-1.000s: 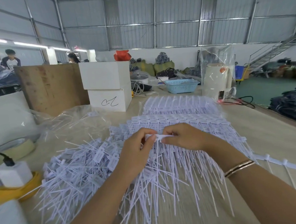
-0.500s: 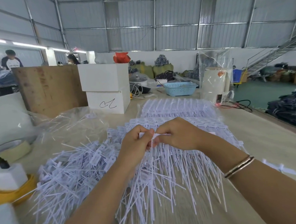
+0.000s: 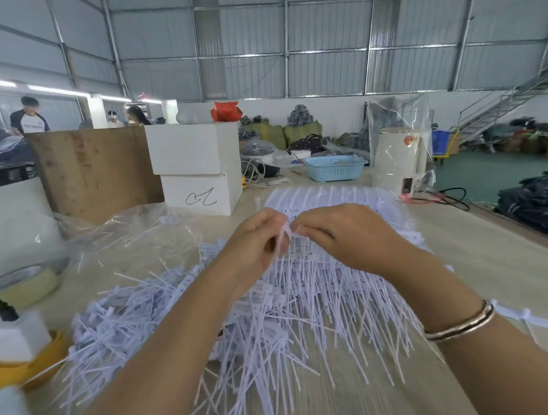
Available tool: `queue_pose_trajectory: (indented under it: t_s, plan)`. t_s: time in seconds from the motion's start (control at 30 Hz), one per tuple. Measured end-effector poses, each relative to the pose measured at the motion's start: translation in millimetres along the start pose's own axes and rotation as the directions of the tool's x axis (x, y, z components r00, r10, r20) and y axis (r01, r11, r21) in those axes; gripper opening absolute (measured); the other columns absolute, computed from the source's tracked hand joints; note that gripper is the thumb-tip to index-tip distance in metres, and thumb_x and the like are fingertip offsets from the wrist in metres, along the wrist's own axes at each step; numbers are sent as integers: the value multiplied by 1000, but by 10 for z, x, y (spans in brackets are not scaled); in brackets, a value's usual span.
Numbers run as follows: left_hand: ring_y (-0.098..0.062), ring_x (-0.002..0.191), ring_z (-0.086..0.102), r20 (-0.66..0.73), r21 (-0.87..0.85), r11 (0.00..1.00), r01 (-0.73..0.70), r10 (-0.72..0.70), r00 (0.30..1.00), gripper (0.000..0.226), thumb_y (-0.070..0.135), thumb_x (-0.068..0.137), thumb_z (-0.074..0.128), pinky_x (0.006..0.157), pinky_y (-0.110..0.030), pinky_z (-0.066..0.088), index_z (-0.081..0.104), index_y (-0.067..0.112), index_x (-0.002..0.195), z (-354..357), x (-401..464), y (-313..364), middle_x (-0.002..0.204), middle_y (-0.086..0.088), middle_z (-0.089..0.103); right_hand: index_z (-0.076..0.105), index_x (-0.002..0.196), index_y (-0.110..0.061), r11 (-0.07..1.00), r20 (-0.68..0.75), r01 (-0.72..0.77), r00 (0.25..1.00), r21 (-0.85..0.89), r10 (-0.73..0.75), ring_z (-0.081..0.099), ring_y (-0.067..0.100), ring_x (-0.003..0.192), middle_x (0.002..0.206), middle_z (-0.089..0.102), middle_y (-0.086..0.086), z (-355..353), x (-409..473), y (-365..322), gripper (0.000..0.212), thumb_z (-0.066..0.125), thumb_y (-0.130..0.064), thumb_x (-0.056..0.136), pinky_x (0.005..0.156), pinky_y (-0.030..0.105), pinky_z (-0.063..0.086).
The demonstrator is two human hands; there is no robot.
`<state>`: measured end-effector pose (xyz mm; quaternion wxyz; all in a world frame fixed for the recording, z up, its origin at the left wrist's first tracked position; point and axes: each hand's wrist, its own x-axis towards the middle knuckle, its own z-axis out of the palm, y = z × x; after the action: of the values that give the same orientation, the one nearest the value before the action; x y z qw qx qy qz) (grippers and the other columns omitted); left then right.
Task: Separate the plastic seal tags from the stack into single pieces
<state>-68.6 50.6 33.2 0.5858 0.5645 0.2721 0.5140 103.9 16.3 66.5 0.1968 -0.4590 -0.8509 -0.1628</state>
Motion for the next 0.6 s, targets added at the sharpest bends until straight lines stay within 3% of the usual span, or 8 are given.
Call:
queue_pose_trajectory:
  t_s: [0.07,0.1,0.17,0.23,0.3,0.43,0.6]
  plan:
    - [-9,48,45,6,-130,991,-3,3,1000,16,23,82,56,52,-16,45,53,8,76,-132,24,65,52,2,48,63,116,-40,992,61,4,998,122,-12,53,2,84,79,46,-35,-77,-18,54,35,42,-18,99,68,28,43]
    - [-10,49,44,22,-70,997,-25,27,999,16,25,81,57,53,-17,43,53,10,75,-203,33,101,52,2,48,64,115,-41,986,77,0,997,168,-13,54,0,82,72,40,-36,-97,-37,74,38,43,-13,98,65,26,42]
    - [-10,53,45,105,215,973,-82,60,993,16,27,83,57,56,-17,41,53,13,77,-287,46,176,54,4,50,58,118,-44,980,115,-22,993,196,-1,54,-7,71,65,44,-33,-127,-40,76,34,43,-20,99,61,22,39]
    - [-8,57,50,158,501,857,-122,47,986,13,23,92,55,58,-18,40,56,18,80,-268,67,245,58,8,56,40,123,-46,967,192,-94,980,238,48,59,-3,83,85,60,-23,-136,-18,70,32,44,-28,97,70,30,45]
    - [-2,59,57,170,674,728,-126,13,985,14,18,95,52,58,-13,41,59,22,83,-232,83,307,61,12,64,31,111,-41,924,270,-201,956,325,113,58,17,91,104,53,-11,-166,11,61,31,46,-22,93,77,37,44]
    - [3,60,62,144,843,526,-112,-19,989,20,12,94,49,59,-21,43,59,28,87,-258,51,418,69,9,68,41,82,-31,926,295,-205,949,316,110,49,15,66,83,55,-3,-285,72,27,26,43,-7,92,58,28,37]
    - [-4,78,65,132,960,253,-121,-27,991,15,33,95,49,63,-24,47,61,40,89,-314,-60,607,92,16,64,61,98,-38,920,261,-222,955,324,138,63,1,62,89,56,-16,-407,74,-41,36,47,-5,93,55,14,46]
